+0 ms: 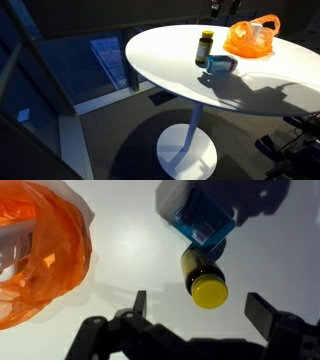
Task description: Pick up the brown and yellow tin from the table and put it in the orange plastic bag.
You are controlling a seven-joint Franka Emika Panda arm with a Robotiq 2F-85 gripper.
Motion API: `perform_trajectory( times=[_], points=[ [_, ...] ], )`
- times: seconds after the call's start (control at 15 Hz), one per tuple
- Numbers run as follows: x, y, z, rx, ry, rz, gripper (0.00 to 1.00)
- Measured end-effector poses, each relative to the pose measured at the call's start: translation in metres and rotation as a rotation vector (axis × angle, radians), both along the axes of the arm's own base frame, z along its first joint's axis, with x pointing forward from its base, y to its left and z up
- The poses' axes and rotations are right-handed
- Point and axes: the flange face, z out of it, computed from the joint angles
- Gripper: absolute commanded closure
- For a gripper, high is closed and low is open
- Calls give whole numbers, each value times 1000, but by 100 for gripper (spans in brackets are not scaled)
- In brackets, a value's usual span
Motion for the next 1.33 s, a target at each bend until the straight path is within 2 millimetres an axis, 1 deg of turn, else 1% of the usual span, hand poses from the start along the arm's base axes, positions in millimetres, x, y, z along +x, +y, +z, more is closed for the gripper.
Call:
perform_trajectory(
  times=[0.4, 0.47, 0.53, 0.6, 0.73, 0.8, 0.93, 1.07, 1.2, 1.33],
  points=[
    [13, 14, -35, 31, -36, 39, 0],
    [15, 16, -41, 33, -40, 47, 6],
    [16, 18, -45, 35, -40, 52, 15],
    [16, 21, -50, 35, -36, 56, 31],
    [16, 24, -57, 34, -26, 63, 51],
    [16, 25, -60, 34, -22, 66, 60],
    [16, 28, -61, 34, -20, 70, 74],
    [17, 28, -54, 36, -32, 71, 81],
    [18, 25, -46, 36, -46, 66, 81],
    [18, 18, -31, 35, -69, 54, 81]
  ],
)
